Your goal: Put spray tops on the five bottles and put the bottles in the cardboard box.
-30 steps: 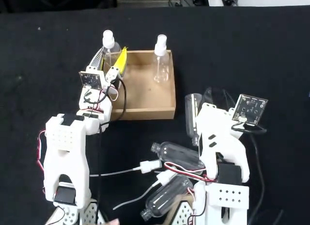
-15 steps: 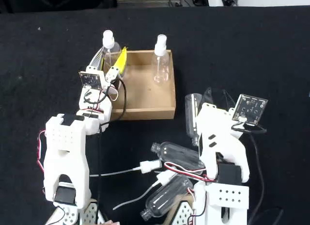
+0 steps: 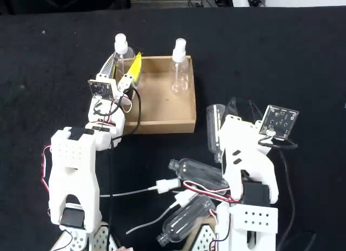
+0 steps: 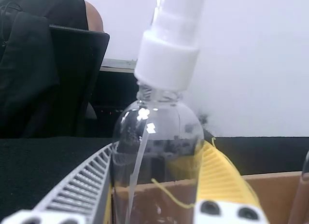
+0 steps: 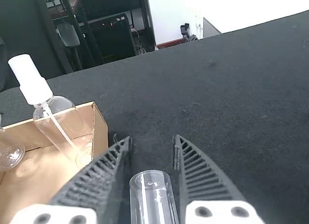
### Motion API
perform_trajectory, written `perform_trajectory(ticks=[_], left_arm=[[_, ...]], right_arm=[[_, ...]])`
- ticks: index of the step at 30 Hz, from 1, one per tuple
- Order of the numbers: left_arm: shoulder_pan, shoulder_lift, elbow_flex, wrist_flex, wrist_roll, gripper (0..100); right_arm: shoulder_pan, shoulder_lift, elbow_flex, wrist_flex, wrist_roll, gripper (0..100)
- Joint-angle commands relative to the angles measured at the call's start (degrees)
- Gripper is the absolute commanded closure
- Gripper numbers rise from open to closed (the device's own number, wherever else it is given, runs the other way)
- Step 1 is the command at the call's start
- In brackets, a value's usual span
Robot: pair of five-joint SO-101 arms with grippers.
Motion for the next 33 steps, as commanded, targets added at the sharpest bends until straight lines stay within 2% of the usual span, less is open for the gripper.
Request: perform_trajectory(ticks=[1, 4, 11, 33], left_arm=[[0.22, 0.79, -0.13, 0.62, -0.26, 77], [0.22, 1.14, -0.13, 0.62, 0.09, 70], [0.22, 1.14, -0.13, 0.62, 0.09, 77], [0.22, 0.79, -0.66, 0.53, -0.35, 77]], right_arm=[[1.41, -0.13, -0.40, -1.93, 0.00, 88.5], [1.41, -0.13, -0.40, -1.93, 0.00, 88.5], [1.41, -0.13, -0.40, -1.93, 0.00, 88.5], [1.32, -0.13, -0.40, -1.85, 0.00, 88.5]])
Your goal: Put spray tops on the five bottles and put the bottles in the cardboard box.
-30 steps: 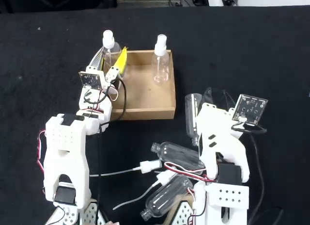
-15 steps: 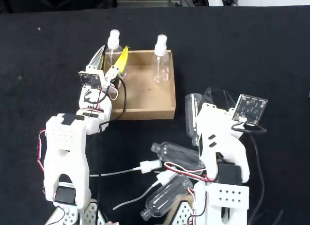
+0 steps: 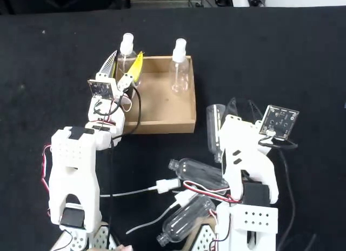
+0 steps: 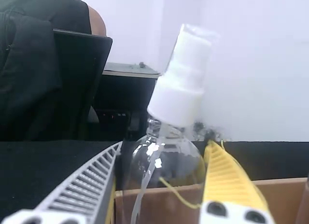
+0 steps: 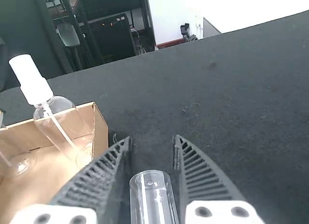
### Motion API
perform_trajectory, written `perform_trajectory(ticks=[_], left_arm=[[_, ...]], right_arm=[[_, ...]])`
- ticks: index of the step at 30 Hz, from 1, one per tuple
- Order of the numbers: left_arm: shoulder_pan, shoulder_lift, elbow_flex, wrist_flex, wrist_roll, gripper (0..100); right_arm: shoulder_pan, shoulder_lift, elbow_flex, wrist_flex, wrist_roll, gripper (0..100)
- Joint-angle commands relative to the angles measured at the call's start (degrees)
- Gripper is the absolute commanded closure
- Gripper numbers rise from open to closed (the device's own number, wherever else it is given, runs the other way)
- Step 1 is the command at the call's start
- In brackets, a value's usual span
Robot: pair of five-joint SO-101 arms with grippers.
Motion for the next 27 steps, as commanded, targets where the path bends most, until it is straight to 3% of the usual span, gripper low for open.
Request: perform_trajectory(ticks=[1, 7, 12, 21, 27], left_arm=[[0.22, 0.35, 0.40, 0.53, -0.26, 77], [0.22, 0.35, 0.57, 0.53, -0.26, 77], [0.13, 0.35, 0.92, 0.62, -0.09, 65], [-0.40, 0.00, 0.92, 0.18, 0.00, 69], [-0.31, -8.35, 3.65, 1.05, -0.18, 69]], right_arm=[[1.32, -0.13, -0.40, -1.85, 0.00, 88.5], [1.32, -0.13, -0.40, -1.85, 0.00, 88.5], [1.32, -0.13, -0.40, -1.85, 0.00, 88.5], [1.32, -0.13, -0.40, -1.76, 0.00, 88.5], [1.32, -0.13, -0.40, -1.76, 0.00, 88.5]])
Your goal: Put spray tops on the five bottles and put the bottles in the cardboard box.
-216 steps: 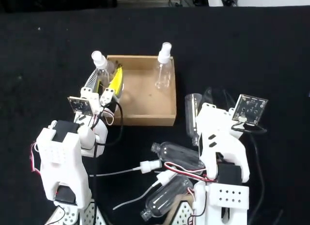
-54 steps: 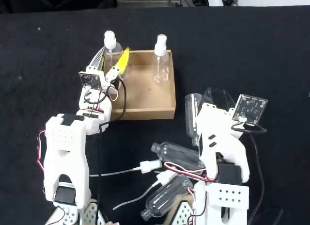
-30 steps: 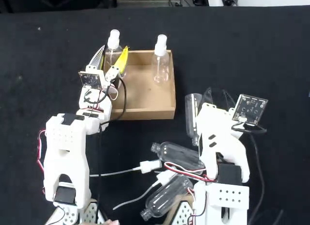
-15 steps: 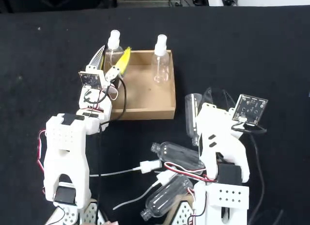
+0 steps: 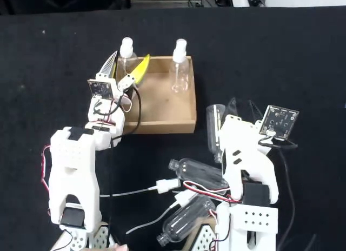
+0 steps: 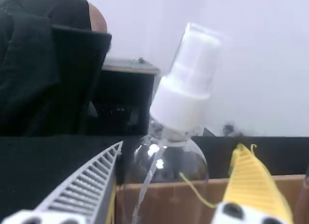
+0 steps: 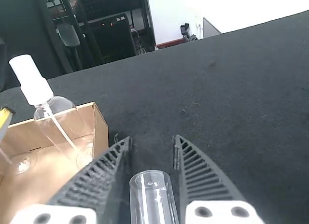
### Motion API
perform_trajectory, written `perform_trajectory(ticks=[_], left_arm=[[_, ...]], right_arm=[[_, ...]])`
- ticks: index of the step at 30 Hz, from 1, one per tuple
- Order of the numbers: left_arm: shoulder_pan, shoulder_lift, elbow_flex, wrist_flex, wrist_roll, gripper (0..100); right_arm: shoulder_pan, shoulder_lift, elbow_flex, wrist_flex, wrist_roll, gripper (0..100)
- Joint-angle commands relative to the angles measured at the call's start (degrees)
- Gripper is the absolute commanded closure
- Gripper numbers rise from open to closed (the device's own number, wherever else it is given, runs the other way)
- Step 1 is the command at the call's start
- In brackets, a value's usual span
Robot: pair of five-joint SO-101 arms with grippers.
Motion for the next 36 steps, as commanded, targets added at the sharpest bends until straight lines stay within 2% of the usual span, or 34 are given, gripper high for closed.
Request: perform_trajectory(ticks=[1, 6, 23, 36], left_arm=[[-0.22, -7.91, 2.51, 2.20, -0.18, 69], [-0.66, -13.19, 2.77, 12.22, -0.18, 69], [-0.75, -14.59, -1.19, 12.22, -0.35, 69], [-0.84, -32.97, 5.32, 12.75, -0.35, 69]], right_arm=[[1.32, -0.13, -0.40, -1.76, 0.00, 88.5], [1.32, -0.13, -0.40, -1.67, 0.00, 88.5], [1.32, -0.13, -0.40, -1.58, 0.00, 88.5], [1.32, -0.13, -0.48, -1.58, 0.00, 88.5]])
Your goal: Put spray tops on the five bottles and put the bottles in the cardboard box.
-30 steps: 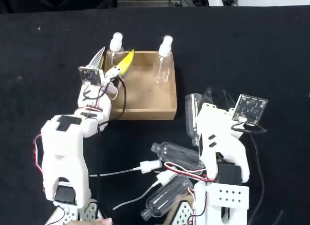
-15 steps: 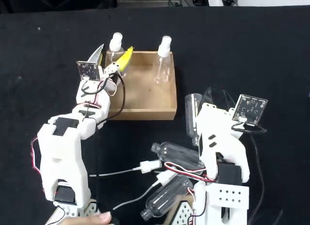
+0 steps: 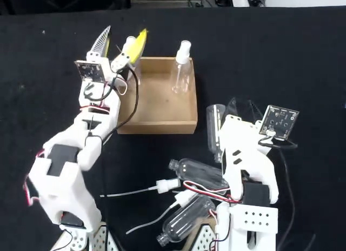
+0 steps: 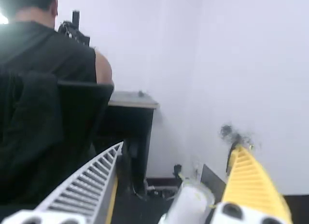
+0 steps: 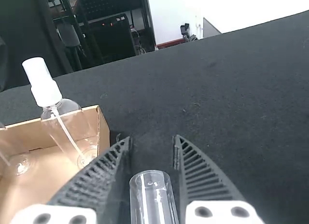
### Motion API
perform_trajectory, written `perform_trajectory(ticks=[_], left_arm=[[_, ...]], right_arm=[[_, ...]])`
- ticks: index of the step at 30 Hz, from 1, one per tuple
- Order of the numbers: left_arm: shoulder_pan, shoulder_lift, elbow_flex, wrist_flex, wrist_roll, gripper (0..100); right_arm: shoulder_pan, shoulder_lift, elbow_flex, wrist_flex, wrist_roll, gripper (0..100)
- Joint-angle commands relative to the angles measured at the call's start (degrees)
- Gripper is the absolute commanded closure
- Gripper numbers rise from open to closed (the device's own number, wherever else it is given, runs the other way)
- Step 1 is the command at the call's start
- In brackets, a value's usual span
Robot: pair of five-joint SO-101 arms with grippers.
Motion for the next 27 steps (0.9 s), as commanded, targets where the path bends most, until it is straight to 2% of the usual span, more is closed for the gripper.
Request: perform_trajectory(ticks=[1, 9, 13, 17, 24, 27], left_arm=[[-0.22, -9.76, 1.27, 0.26, -0.44, 69], [-0.92, -24.26, 9.63, 0.26, -0.44, 69], [-3.47, -32.88, 13.85, 1.76, -0.44, 69], [-7.34, -42.20, 13.85, 17.41, -0.09, 69], [-12.70, -58.02, 13.93, 56.00, 0.09, 69], [-15.08, -62.59, 14.90, 68.57, 0.18, 69]], right_arm=[[1.32, -0.13, -0.48, -1.58, 0.00, 88.5], [1.32, -0.13, -0.40, -1.58, 0.00, 88.5], [1.32, -0.13, -0.40, -1.67, 0.00, 88.5], [1.32, -0.13, -0.40, -1.67, 0.00, 88.5], [1.32, -0.13, -0.40, -1.76, 0.00, 88.5], [1.23, -0.13, -0.40, -1.58, 0.00, 88.5]])
